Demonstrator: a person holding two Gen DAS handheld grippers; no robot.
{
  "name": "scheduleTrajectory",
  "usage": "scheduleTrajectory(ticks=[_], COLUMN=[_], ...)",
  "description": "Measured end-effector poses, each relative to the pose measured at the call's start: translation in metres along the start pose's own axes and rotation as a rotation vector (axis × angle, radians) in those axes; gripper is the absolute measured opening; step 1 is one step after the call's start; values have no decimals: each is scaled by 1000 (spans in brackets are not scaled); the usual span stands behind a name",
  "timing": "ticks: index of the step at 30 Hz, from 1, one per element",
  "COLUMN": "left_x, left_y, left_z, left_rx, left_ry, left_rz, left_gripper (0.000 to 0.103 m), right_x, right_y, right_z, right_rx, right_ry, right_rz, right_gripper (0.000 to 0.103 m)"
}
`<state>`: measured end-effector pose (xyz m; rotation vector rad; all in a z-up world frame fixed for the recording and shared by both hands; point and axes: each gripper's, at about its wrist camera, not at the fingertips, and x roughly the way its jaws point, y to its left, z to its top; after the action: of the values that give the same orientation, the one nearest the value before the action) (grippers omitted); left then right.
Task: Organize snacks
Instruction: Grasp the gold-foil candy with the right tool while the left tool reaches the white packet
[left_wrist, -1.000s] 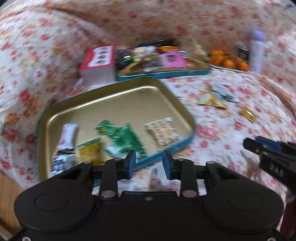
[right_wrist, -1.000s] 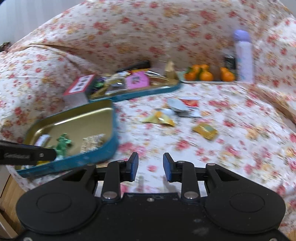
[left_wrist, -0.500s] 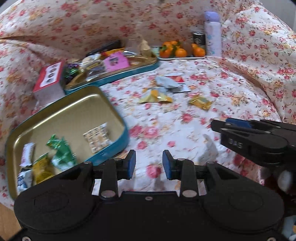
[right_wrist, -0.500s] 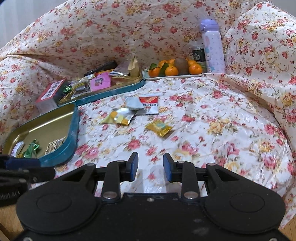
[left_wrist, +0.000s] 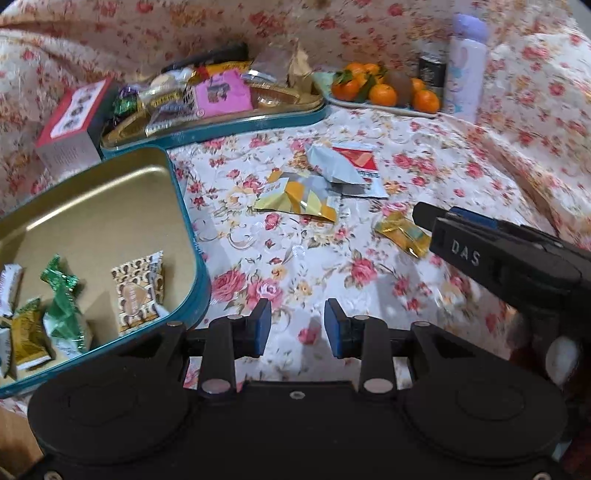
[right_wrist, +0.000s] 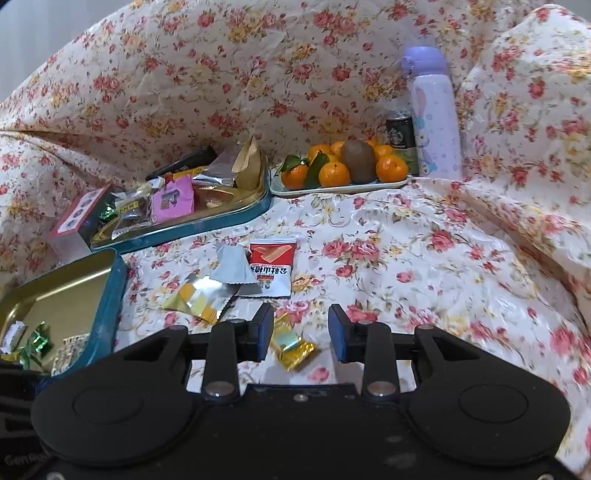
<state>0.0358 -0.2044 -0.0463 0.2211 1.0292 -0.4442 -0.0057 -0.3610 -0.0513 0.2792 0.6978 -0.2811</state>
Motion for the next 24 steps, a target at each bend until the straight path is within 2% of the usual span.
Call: scheduleTrajectory(ticks=[6,10,13,15,17,24], left_x=[19,25,27,29,30,26], left_y=[5,5,5,5,5,6], left_z=[8,12,15,17,20,38], left_rx=[-63,-68,-74,-76,-74,-71], left_ry=[67,86,96,102,104,80], left_rz=[-8,6,6,8,10,19], left_gripper=[42,42,42,42,42,42], right_x=[16,27,31,32,33,37], right_y=[3,7,7,8,9,-5], right_z=[-7,-17,-22,-22,-22,-10], right_rx=[-102,-197,-250,-280,-306,-235], right_ry=[31,33,-4,-19,-30,-59], right_rz=[61,55,48,41,31,-32], right_gripper=[38,38,38,27,23,22])
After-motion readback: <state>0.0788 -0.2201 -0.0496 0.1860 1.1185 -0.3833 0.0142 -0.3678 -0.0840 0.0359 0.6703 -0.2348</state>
